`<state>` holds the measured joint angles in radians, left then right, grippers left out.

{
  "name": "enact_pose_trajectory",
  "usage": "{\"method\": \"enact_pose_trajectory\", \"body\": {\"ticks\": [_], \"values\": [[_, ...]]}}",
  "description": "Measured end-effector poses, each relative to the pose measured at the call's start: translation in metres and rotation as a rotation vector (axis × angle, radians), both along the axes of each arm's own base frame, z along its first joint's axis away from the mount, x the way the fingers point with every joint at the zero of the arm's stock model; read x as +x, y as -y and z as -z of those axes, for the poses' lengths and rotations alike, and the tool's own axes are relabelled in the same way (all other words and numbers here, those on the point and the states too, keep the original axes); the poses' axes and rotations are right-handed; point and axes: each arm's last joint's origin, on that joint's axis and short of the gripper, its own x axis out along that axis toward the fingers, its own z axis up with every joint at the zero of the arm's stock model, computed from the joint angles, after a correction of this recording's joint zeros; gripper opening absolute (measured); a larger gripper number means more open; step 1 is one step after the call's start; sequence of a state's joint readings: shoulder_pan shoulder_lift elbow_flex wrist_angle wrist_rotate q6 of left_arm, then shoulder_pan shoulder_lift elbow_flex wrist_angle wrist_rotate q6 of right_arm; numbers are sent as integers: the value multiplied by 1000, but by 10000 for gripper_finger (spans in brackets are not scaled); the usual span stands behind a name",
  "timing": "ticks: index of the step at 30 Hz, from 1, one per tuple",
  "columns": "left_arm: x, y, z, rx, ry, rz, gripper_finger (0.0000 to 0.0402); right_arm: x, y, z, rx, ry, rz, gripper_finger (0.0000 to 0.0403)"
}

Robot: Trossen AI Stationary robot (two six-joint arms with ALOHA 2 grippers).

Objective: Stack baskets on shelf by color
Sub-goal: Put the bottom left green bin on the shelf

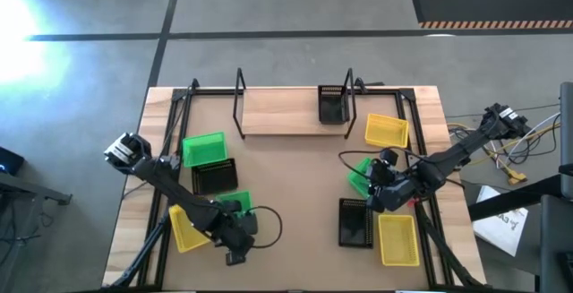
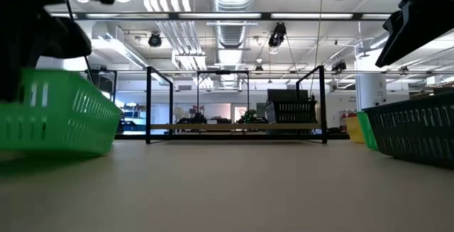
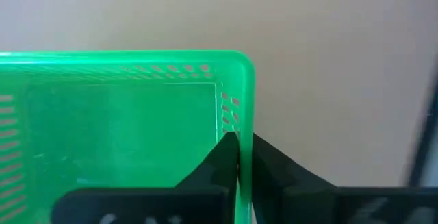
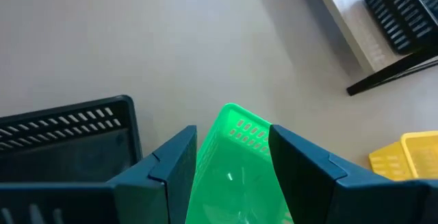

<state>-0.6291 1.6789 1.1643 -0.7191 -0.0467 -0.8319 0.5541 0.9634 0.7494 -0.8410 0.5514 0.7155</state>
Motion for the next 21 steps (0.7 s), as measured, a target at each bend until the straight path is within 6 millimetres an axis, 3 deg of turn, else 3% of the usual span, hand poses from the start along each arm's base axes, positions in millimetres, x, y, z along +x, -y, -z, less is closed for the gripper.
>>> {"method": "enact_pose_trajectory", "body": {"ticks": [6,11,15,21], "values": [[17,-5,-57,-137,144,-17,0,-4,2,-8,7,13,-6,176],[38,-27,-115,-176,338,0,0,-10,6,-16,25,54,-18,176],[60,-59,-145,-134,484,4,0,-14,9,-21,38,85,-25,176],[92,-128,-158,1,667,-80,0,-17,11,-25,75,119,3,176]]}}
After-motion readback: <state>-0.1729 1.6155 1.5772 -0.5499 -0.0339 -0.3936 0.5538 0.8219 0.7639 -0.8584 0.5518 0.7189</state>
